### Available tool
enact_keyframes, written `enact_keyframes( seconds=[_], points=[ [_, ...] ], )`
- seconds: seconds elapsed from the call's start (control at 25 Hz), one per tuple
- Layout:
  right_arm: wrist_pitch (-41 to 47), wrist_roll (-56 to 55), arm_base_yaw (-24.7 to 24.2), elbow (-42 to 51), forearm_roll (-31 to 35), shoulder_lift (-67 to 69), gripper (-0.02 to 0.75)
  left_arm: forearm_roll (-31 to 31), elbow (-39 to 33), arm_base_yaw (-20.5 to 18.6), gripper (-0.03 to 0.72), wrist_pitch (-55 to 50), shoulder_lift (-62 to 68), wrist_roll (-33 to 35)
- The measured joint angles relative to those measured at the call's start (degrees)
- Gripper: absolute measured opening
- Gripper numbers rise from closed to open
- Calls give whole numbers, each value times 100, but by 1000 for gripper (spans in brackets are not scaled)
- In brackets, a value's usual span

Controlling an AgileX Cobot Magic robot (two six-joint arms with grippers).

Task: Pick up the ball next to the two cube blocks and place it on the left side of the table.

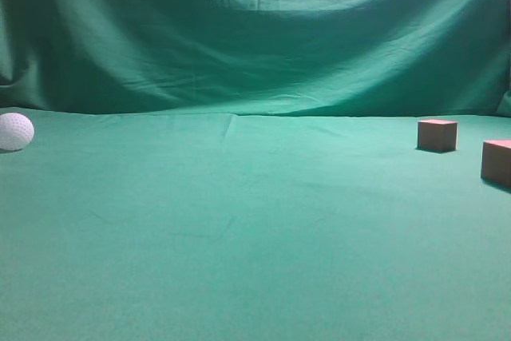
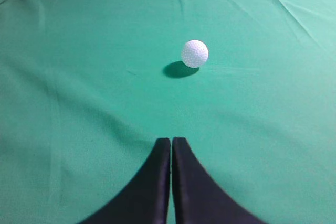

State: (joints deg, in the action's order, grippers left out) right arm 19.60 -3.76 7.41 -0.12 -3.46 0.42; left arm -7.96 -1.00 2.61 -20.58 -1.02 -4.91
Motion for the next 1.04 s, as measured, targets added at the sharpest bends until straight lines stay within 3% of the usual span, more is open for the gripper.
enact_keyframes(
  seconds=[1.04],
  points=[
    [266,0,-33,165,26,-97,0,0,0,0,0,0,0,0]
  ],
)
